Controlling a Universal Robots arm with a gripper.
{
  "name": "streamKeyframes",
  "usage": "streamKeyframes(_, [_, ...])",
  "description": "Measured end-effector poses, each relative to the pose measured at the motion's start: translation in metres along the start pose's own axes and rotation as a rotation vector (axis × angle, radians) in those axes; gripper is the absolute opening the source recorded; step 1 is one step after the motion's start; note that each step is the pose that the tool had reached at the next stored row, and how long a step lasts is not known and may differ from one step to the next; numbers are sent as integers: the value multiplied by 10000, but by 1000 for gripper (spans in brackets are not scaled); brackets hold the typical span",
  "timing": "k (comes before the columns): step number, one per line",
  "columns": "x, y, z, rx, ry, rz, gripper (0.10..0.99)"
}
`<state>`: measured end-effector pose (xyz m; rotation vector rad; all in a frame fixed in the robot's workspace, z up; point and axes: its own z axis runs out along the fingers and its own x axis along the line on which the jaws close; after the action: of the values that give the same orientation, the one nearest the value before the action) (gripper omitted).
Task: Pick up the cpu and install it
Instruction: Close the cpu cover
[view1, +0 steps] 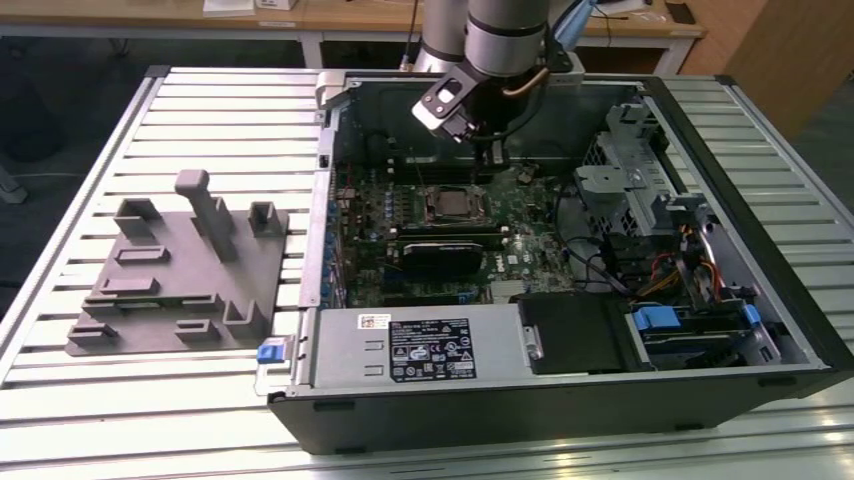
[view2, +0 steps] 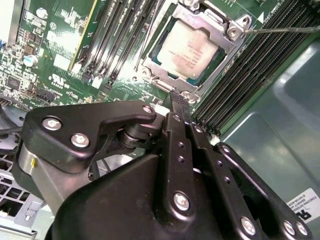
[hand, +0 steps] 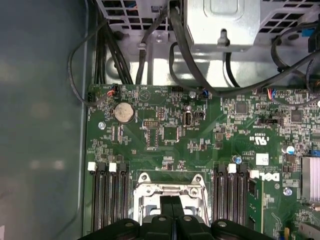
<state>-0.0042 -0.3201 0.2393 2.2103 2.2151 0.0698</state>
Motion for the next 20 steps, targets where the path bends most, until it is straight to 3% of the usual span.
streamKeyframes(11, [0, -104, 32, 1, 0, -1, 106])
streamKeyframes(20, [-2, -322, 127, 0, 0, 0, 106])
